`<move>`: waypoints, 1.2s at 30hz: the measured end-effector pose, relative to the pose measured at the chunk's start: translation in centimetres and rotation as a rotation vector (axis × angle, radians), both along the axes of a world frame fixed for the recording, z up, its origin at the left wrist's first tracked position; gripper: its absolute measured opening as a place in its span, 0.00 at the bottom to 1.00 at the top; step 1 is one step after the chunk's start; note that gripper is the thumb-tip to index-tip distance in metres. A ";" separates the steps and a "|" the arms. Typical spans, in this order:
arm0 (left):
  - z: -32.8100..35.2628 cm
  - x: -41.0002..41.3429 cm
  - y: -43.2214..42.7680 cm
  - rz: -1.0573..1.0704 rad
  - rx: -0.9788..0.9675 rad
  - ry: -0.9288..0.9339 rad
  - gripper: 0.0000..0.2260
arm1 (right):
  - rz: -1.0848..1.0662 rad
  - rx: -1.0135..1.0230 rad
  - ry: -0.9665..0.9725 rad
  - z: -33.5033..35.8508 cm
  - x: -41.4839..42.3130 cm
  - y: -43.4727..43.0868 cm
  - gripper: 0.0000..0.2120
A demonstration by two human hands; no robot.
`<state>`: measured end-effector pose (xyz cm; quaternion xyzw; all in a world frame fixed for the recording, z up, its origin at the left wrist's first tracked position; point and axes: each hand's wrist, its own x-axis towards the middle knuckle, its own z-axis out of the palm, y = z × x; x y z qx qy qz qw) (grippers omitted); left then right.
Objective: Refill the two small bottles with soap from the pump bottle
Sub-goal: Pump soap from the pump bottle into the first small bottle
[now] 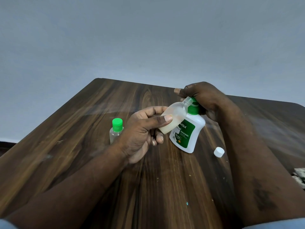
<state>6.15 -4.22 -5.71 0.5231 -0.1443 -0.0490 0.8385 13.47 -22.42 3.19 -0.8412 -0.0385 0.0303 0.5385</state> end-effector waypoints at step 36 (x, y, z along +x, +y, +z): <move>-0.2 0.1 0.0 0.002 -0.003 0.007 0.14 | 0.008 -0.017 0.001 0.0 0.1 0.0 0.16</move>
